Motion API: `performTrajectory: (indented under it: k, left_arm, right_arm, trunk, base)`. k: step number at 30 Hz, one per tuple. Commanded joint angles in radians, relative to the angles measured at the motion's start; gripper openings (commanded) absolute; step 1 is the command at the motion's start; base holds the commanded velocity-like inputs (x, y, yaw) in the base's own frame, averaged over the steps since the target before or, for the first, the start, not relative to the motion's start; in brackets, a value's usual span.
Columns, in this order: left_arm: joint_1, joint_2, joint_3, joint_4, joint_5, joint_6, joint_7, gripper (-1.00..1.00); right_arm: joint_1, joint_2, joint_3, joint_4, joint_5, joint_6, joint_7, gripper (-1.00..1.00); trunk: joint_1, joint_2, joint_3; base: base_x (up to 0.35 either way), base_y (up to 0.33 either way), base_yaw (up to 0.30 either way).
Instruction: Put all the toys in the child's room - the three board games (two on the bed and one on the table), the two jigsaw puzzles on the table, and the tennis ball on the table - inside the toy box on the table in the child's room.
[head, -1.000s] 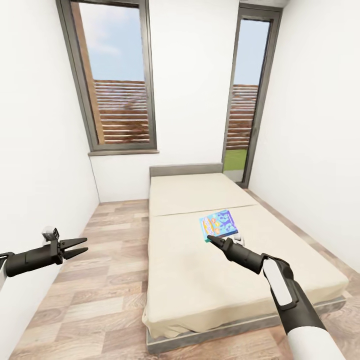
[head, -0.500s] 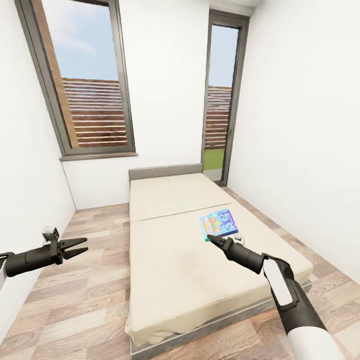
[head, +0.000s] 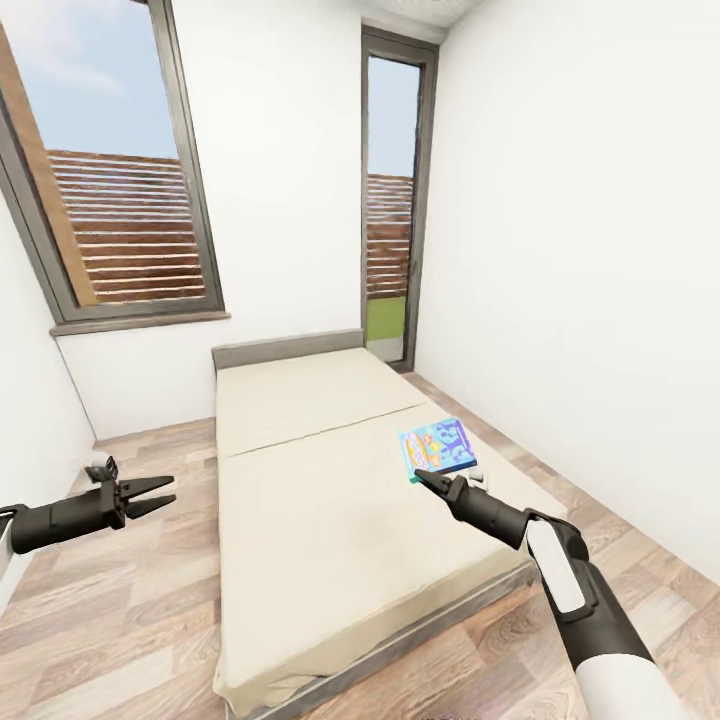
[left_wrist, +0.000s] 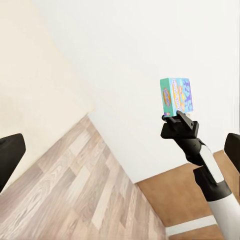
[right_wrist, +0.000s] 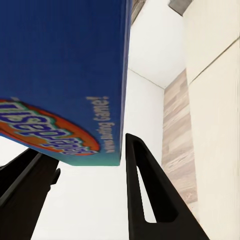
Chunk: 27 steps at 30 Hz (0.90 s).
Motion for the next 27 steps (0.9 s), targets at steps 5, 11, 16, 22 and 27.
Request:
performTrajectory:
  k: [5, 11, 16, 22, 27]
  left_arm:
    - [0.000, 0.001, 0.000, 0.000, 0.000, 0.011, -0.004, 1.00]
    - [0.000, 0.000, -0.001, 0.000, 0.000, 0.011, -0.004, 1.00]
    - [0.000, 0.000, -0.001, 0.000, 0.000, 0.011, -0.004, 1.00]
    - [0.000, 0.000, -0.001, 0.000, 0.000, 0.011, -0.004, 1.00]
    - [0.000, 0.000, -0.001, 0.000, 0.000, 0.011, -0.004, 1.00]
  right_arm:
    - [-0.001, 0.000, -0.003, 0.002, -0.004, 0.006, 0.003, -1.00]
    - [-0.001, 0.000, -0.004, 0.003, -0.005, 0.006, 0.003, -1.00]
    - [-0.001, -0.007, -0.004, 0.004, -0.007, 0.006, 0.003, -1.00]
    - [0.000, -0.009, -0.004, 0.004, -0.007, 0.005, 0.003, -1.00]
    - [0.000, -0.009, -0.005, 0.004, -0.007, 0.005, 0.003, -1.00]
  trunk:
    - [-0.019, 0.035, 0.015]
    - [-0.042, 0.077, 0.033]
    - [-0.061, 0.112, 0.049]
    - [-0.084, 0.154, 0.068]
    - [-0.104, 0.189, 0.084]
  base:
    - [0.000, 0.000, -0.279]
    - [0.000, 0.000, -0.279]
    - [0.000, 0.000, -0.279]
    - [0.000, 0.000, -0.279]
    - [0.000, 0.000, -0.279]
